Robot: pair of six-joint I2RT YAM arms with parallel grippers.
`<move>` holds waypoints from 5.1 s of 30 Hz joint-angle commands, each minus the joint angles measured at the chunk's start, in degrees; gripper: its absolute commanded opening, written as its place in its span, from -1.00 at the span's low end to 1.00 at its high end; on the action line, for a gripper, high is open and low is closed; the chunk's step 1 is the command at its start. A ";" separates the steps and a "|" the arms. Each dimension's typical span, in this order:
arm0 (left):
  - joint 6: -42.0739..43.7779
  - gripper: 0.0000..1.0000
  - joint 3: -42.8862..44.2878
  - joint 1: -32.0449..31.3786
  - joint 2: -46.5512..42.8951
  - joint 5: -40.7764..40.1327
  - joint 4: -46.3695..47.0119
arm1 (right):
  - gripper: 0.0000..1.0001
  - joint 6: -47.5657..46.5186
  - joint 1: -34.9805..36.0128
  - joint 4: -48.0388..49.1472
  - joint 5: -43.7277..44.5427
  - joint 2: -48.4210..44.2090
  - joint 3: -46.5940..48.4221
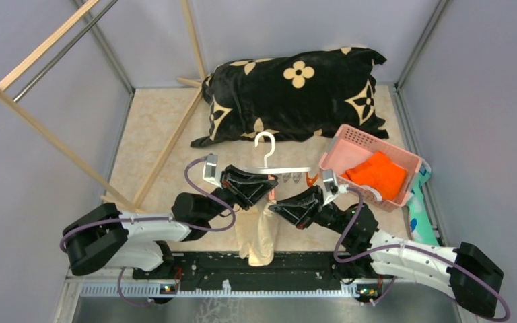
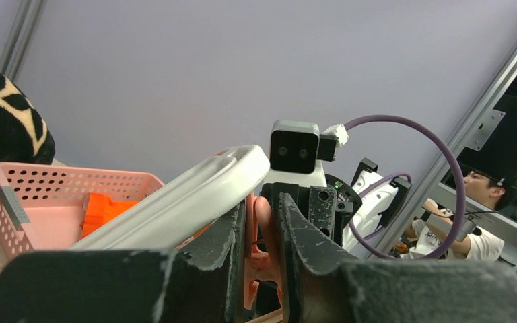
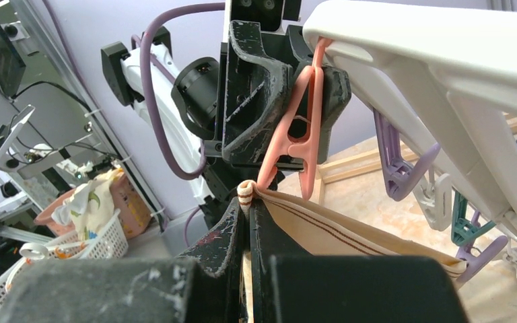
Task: Clip the underwear to the hanger
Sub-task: Clamp the underwear onto the hanger.
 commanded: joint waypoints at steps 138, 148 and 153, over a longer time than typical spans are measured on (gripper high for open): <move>15.41 0.99 -5.57 0.77 -22.52 -12.32 -20.56 | -0.22 18.96 0.25 -58.24 20.73 -16.20 2.67; 17.41 0.99 -4.13 0.80 -26.00 -17.61 -29.98 | 0.18 18.27 1.54 -81.02 27.13 -20.95 14.03; 17.16 0.99 -0.55 0.87 -25.10 -21.29 -38.59 | 0.20 15.13 1.54 -94.76 28.89 -19.74 24.62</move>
